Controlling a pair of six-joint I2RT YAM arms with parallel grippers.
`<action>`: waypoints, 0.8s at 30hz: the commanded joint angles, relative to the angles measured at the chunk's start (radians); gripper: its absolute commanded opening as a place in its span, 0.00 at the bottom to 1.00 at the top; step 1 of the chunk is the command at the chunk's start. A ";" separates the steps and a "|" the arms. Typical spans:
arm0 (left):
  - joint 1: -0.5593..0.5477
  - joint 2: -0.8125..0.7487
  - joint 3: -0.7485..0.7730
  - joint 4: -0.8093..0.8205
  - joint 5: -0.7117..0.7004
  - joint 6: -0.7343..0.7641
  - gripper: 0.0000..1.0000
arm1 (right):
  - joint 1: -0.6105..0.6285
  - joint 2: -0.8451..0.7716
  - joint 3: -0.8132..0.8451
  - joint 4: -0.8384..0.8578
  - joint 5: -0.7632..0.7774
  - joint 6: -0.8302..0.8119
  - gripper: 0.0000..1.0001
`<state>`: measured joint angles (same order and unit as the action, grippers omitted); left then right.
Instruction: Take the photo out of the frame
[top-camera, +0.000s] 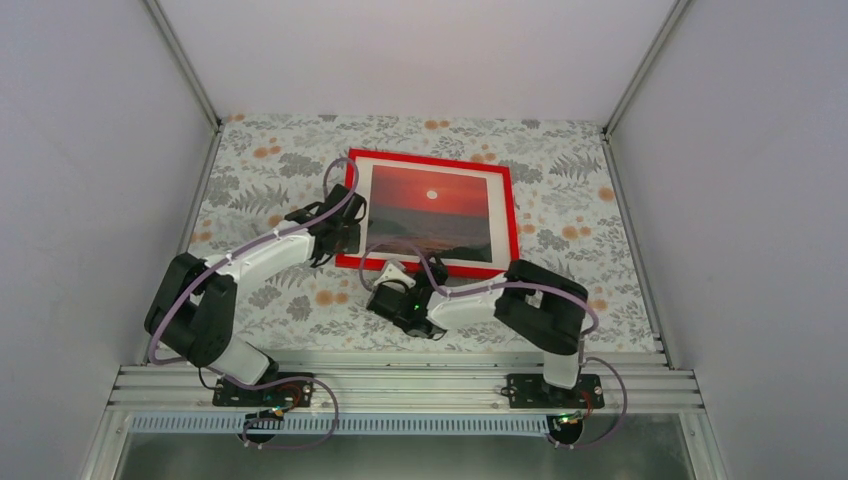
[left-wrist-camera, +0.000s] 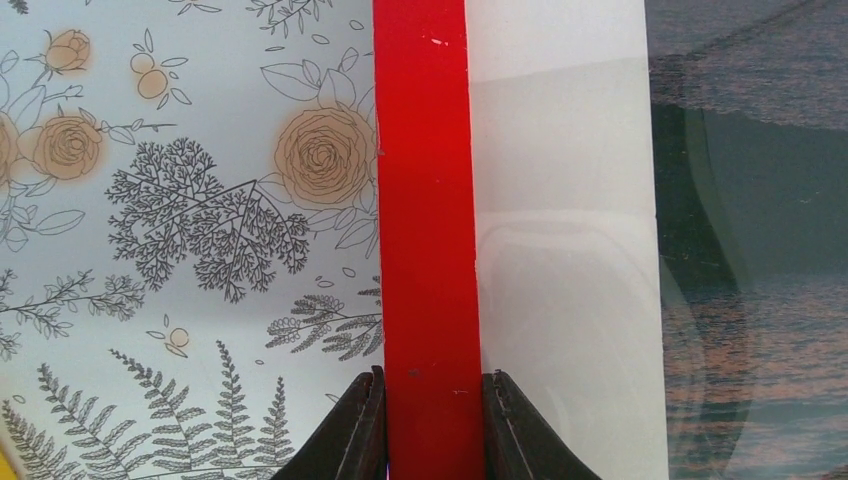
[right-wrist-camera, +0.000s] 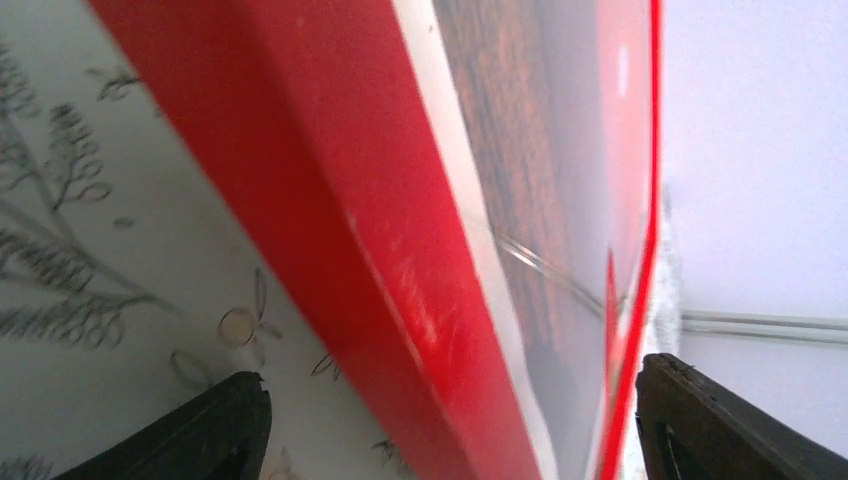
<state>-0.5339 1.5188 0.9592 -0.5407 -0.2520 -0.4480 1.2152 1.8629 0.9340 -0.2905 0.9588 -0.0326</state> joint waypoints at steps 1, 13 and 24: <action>0.002 -0.049 0.034 0.005 0.003 0.032 0.11 | 0.009 0.089 0.026 0.053 0.133 -0.041 0.82; 0.002 -0.047 0.046 -0.006 0.025 0.049 0.11 | 0.007 0.150 0.020 0.253 0.177 -0.225 0.68; 0.019 -0.065 0.034 0.005 0.104 0.064 0.11 | -0.016 0.141 0.017 0.359 0.179 -0.332 0.41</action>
<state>-0.5243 1.4986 0.9722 -0.5755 -0.2226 -0.4164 1.2091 2.0029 0.9508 0.0074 1.1110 -0.3317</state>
